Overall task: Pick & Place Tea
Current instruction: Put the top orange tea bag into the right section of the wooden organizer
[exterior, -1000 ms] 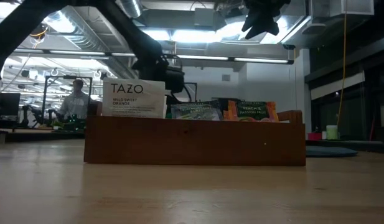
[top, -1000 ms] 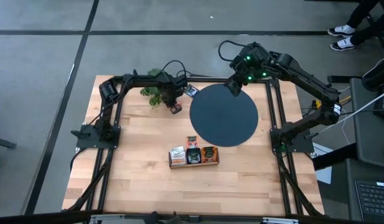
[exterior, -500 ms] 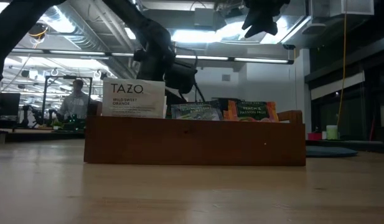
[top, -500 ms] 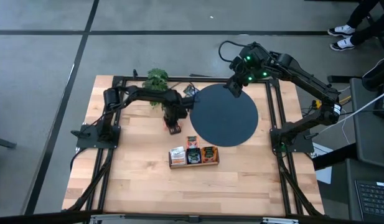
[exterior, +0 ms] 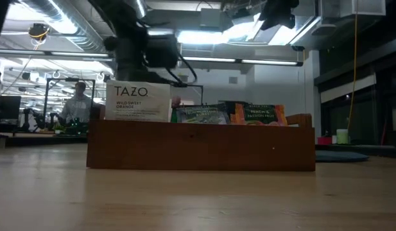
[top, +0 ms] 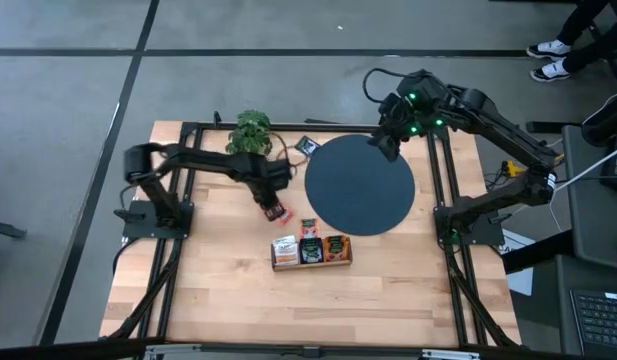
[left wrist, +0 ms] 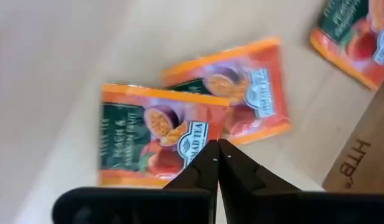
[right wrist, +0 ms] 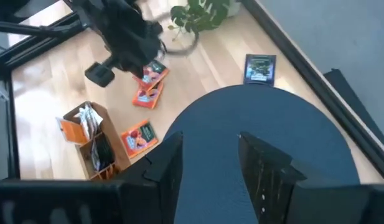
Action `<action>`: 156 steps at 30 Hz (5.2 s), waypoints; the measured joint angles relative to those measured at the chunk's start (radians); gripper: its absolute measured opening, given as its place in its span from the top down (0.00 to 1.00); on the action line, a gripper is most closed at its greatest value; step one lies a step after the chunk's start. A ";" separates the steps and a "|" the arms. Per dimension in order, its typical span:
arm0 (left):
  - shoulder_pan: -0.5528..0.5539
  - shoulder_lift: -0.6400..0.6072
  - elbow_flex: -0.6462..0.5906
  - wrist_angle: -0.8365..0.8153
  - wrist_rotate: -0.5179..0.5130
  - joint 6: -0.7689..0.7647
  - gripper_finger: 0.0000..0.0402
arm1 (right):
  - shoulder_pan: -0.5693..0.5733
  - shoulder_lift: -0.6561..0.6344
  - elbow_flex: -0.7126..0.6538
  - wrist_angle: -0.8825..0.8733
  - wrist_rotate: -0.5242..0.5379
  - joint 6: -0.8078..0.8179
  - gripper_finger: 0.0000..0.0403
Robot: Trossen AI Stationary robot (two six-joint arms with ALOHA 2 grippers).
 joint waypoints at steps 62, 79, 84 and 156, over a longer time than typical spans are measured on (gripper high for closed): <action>-0.011 -0.134 -0.412 0.551 -0.155 -0.417 0.99 | 0.277 0.624 -0.403 1.158 -0.208 0.687 0.61; -0.011 -0.130 -0.416 0.626 -0.159 -0.433 0.99 | 0.231 0.774 -0.351 1.186 -0.233 0.719 0.61; -0.011 -0.129 -0.417 0.650 -0.154 -0.435 0.99 | 0.230 0.814 -0.280 1.181 -0.237 0.717 0.61; -0.004 -0.337 -0.415 0.460 -0.169 -0.311 0.76 | 0.222 0.863 -0.210 1.016 -0.280 0.536 0.99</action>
